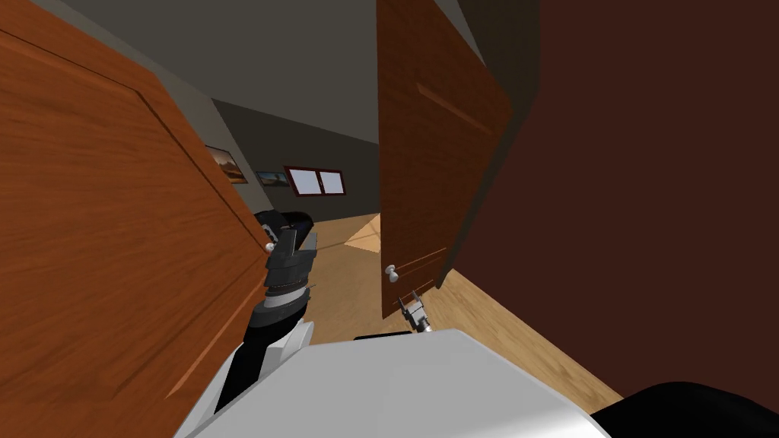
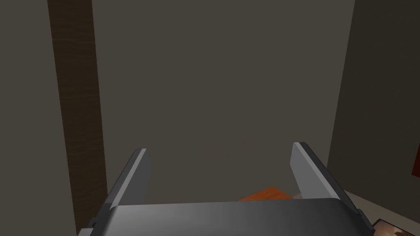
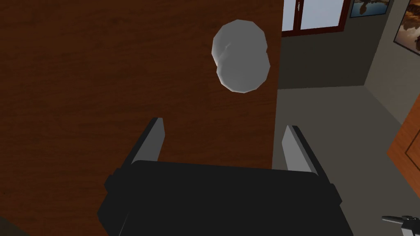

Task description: Push the door open

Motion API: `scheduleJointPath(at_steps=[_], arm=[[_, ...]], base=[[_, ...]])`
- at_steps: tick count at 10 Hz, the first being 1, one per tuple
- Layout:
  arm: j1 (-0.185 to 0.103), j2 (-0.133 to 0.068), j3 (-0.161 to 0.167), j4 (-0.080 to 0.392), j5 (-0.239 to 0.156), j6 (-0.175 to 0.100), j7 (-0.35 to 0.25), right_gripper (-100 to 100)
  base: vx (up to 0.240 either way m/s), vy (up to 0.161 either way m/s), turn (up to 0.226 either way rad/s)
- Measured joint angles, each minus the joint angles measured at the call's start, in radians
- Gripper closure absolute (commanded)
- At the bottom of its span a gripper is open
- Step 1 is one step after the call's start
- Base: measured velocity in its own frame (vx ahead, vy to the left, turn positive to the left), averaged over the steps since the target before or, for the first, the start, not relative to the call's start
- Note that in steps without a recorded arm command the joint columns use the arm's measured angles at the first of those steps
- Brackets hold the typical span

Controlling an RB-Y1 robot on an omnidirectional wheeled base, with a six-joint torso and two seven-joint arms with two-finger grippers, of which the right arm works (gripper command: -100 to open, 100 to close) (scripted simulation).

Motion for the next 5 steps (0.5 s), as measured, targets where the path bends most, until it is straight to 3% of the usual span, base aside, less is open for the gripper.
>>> scheduleJointPath(at_steps=[5], arm=[[0.015,0.041,0.035,-0.021,0.069,0.019,0.115,-100]], base=[[-0.035,-0.017,-0.126]])
